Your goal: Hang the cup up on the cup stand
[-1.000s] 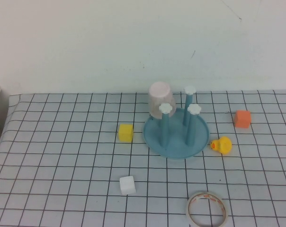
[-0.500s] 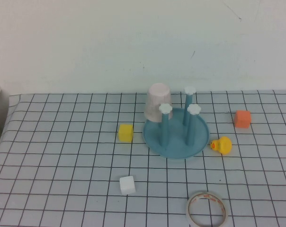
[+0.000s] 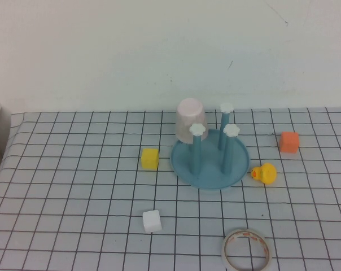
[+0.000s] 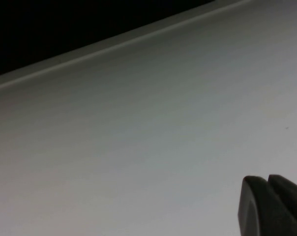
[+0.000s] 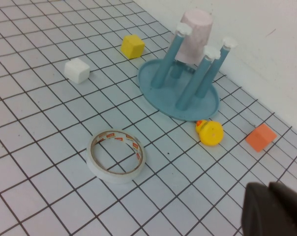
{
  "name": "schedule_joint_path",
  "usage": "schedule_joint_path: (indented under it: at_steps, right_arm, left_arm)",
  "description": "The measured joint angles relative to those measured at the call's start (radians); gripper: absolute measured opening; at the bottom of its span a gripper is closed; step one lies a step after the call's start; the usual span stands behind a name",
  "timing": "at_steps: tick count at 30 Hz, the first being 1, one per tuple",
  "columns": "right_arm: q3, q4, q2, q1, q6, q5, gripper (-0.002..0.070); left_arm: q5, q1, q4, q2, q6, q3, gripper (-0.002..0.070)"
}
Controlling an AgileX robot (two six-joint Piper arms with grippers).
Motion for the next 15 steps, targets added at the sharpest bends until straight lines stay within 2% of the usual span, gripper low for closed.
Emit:
schedule_joint_path:
  at_steps: [11, 15]
  right_arm:
    - [0.0, 0.0, 0.0, 0.0, 0.0, 0.0, -0.0001]
    - [0.0, 0.0, 0.0, 0.0, 0.0, 0.0, -0.0001]
  left_arm:
    - [0.07, 0.0, 0.0, -0.031, 0.008, 0.0, 0.0]
    - [0.303, 0.0, 0.0, -0.031, 0.008, -0.002, 0.0]
